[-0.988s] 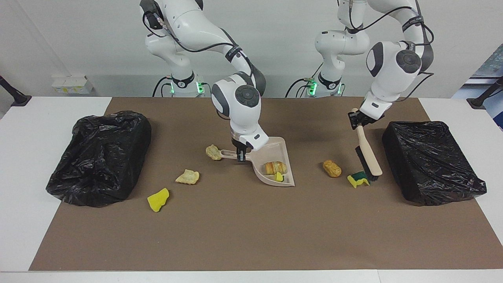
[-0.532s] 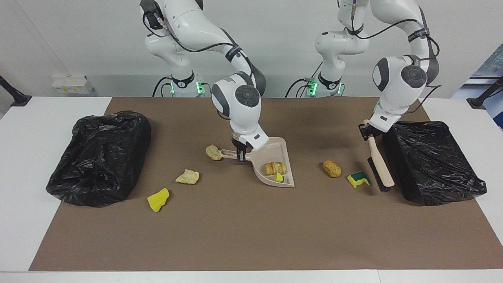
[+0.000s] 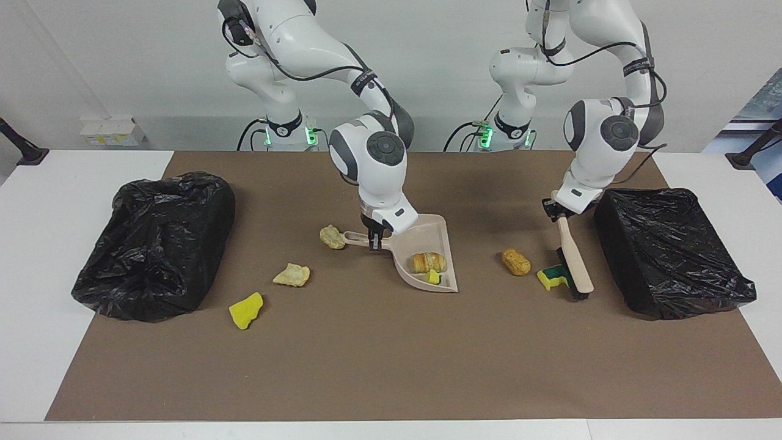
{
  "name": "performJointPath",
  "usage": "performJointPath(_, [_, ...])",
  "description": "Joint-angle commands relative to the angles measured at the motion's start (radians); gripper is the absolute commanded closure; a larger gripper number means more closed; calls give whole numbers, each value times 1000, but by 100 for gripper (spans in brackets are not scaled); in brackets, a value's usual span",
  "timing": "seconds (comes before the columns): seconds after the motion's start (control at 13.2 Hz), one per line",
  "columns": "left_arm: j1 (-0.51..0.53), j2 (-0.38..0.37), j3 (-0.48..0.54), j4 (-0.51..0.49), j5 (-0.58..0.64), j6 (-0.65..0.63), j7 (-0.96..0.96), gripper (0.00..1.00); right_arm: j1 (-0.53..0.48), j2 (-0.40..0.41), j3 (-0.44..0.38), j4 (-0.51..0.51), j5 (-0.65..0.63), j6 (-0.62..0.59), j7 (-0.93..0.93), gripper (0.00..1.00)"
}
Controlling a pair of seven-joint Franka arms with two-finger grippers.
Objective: Sweep and dump trash in bin
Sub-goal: 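Sweep the remaining pieces into the dustpan with the left gripper's brush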
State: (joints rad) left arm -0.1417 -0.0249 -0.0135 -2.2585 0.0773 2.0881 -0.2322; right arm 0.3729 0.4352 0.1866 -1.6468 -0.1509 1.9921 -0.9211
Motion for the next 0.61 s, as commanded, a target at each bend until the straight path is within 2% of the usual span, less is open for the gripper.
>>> performJointPath(0.0, [-116,-32,7,-47,-64,21,-149,100,-6,-21,7,-28,-7,24,42,100])
performJointPath(0.23, [-221,-33,7,-46,-184,23,-260,100,-8,-20,7,-28,-6,33,45,100])
performJointPath(0.53, [-359,-41,4,-38,-335,27,-308,100,-12,-20,7,-28,-6,28,47,100])
